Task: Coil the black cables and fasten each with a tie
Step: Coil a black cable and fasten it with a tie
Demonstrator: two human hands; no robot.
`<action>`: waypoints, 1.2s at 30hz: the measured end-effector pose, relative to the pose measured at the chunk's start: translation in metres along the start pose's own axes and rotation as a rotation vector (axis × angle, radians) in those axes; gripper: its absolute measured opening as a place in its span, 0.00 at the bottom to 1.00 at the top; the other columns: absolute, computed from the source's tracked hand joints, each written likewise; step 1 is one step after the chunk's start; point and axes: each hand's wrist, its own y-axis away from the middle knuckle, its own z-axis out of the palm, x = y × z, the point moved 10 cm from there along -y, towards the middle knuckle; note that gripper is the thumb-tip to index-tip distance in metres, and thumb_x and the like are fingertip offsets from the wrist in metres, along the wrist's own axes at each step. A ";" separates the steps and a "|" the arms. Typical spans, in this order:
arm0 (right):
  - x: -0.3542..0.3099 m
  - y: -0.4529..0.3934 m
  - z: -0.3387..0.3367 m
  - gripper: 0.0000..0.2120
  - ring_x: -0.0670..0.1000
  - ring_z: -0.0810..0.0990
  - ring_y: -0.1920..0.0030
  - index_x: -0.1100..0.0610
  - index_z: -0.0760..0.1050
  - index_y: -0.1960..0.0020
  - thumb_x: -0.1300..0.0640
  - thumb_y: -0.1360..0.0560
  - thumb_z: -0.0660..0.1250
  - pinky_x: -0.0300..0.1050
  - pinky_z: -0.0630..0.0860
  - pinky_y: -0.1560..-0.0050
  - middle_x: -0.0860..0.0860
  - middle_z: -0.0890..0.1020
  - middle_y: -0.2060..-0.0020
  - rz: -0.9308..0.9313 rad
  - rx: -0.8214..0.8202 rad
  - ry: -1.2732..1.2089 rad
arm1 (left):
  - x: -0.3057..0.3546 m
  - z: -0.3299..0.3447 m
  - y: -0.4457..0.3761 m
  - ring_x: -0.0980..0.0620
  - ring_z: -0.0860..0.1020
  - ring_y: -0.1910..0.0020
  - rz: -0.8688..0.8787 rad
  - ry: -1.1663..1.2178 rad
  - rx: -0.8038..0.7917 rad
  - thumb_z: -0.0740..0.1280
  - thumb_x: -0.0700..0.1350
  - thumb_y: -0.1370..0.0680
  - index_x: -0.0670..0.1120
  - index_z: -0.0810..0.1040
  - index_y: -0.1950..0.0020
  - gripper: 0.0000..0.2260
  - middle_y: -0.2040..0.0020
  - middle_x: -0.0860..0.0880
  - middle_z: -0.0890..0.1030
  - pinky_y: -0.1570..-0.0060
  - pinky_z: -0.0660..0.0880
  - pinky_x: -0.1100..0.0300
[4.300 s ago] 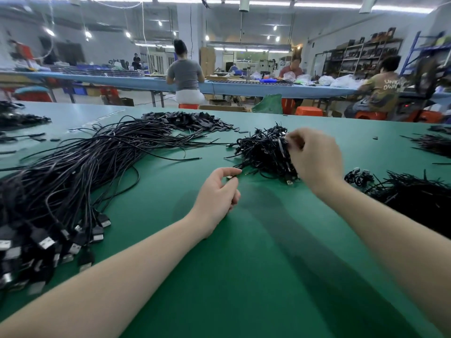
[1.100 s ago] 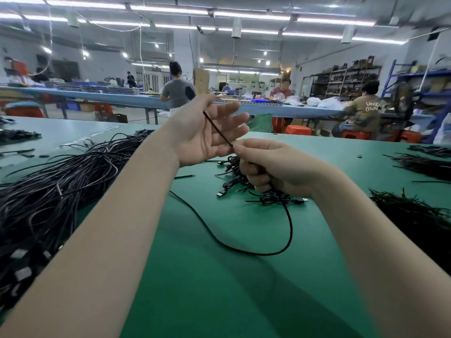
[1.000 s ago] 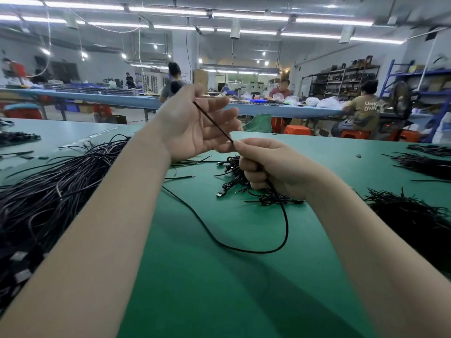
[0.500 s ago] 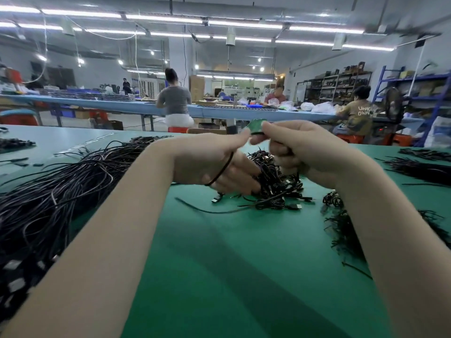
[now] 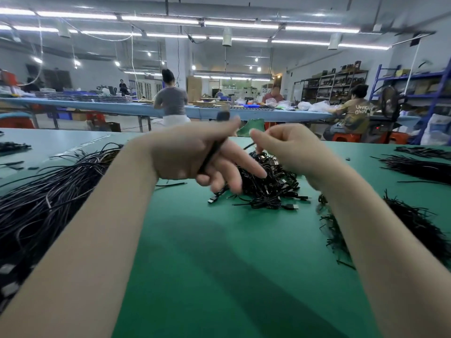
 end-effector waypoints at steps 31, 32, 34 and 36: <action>0.010 0.018 0.071 0.11 0.49 0.82 0.44 0.49 0.80 0.48 0.47 0.20 0.60 0.48 0.76 0.40 0.47 0.85 0.49 0.162 -0.459 -0.357 | 0.019 -0.043 -0.008 0.54 0.81 0.61 0.359 0.756 0.415 0.57 0.49 0.17 0.46 0.74 0.60 0.15 0.65 0.51 0.80 0.70 0.75 0.68; 0.017 0.014 0.067 0.11 0.50 0.81 0.44 0.50 0.79 0.46 0.48 0.20 0.60 0.48 0.77 0.41 0.49 0.84 0.47 0.202 -0.422 -0.437 | 0.018 -0.040 -0.009 0.55 0.80 0.63 0.349 0.761 0.394 0.57 0.50 0.17 0.47 0.72 0.60 0.14 0.66 0.53 0.78 0.70 0.74 0.69; 0.020 0.011 0.064 0.13 0.53 0.83 0.46 0.52 0.79 0.47 0.48 0.19 0.59 0.50 0.77 0.41 0.52 0.84 0.48 0.275 -0.388 -0.716 | 0.015 -0.033 -0.016 0.55 0.79 0.64 0.330 0.744 0.366 0.56 0.51 0.17 0.48 0.73 0.61 0.15 0.66 0.52 0.77 0.68 0.76 0.69; 0.018 0.009 0.063 0.18 0.53 0.84 0.52 0.53 0.80 0.54 0.44 0.19 0.57 0.51 0.79 0.44 0.51 0.85 0.55 0.310 -0.390 -0.907 | 0.008 -0.027 -0.023 0.53 0.79 0.63 0.297 0.697 0.368 0.56 0.51 0.18 0.47 0.76 0.65 0.19 0.65 0.50 0.79 0.62 0.79 0.65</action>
